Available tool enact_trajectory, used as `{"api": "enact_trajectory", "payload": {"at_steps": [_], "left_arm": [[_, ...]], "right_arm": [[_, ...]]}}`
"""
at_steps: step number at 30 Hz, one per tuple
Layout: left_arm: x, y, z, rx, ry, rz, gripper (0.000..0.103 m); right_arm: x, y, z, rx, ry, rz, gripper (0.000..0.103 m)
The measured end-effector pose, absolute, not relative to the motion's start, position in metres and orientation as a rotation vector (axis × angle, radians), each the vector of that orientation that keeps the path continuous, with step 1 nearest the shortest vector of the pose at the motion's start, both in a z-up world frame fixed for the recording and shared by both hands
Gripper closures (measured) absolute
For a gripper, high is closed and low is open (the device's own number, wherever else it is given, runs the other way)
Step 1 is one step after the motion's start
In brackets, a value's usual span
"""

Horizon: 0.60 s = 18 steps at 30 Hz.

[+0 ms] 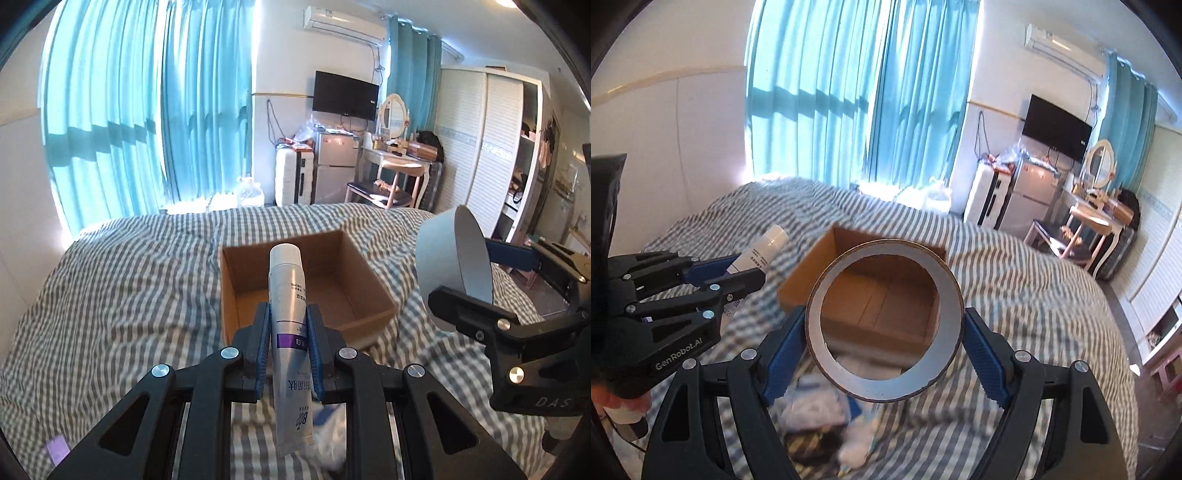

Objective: Organize objects
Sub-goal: 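Carry the tube and tape roll over the box and release both inside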

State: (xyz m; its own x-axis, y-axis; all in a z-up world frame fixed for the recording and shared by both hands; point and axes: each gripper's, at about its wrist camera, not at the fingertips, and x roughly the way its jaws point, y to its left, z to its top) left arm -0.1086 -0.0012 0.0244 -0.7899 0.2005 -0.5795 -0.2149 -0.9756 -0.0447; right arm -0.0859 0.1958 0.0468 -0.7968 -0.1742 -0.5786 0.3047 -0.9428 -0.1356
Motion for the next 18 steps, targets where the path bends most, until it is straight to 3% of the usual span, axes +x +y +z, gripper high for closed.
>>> {"api": "enact_trajectory", "payload": {"at_steps": [8,18], "left_arm": [[-0.167,0.000,0.032,-0.910,0.087,2.781,0.084],[-0.251,0.009,-0.017,-1.041,0.084,2.718,0.084]], "right_arm": [[-0.151,0.187,0.056,0.871,0.298,-2.737,0.022],[-0.248,0.196,0.021,0.989,0.170,-2.700,0.022]]}}
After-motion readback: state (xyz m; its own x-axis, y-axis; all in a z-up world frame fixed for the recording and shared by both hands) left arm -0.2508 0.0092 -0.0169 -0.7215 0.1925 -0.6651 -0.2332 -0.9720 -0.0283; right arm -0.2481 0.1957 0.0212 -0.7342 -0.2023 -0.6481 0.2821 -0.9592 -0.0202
